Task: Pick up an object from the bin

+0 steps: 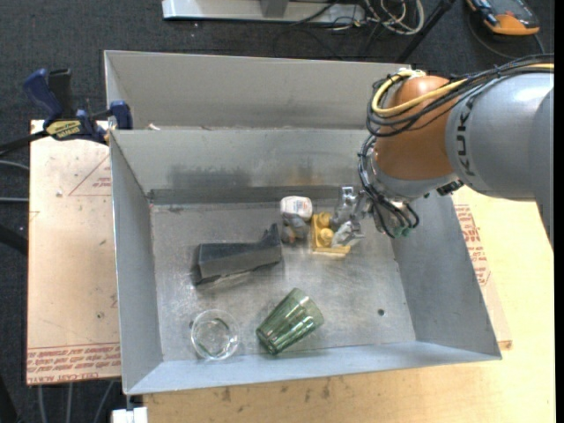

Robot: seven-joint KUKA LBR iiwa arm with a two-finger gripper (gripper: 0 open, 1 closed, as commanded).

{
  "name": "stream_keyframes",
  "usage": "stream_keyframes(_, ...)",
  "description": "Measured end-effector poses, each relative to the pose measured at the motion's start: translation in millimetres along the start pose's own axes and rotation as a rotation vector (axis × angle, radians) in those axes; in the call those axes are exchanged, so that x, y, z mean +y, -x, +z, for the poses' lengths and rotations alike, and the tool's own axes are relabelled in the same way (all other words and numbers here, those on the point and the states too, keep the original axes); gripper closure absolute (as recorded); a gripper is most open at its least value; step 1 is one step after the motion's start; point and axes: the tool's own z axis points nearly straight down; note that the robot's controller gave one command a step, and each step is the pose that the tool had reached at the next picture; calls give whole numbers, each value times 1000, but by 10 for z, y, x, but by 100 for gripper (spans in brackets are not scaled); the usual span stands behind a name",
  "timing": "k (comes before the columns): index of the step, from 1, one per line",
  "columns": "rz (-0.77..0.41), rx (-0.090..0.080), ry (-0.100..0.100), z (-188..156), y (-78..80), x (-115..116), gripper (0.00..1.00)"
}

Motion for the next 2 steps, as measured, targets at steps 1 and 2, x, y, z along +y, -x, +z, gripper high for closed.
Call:
stream_keyframes(1,0,0,0,0,0,0,100)
stream_keyframes(2,1,31,3,-329,-37,22,100)
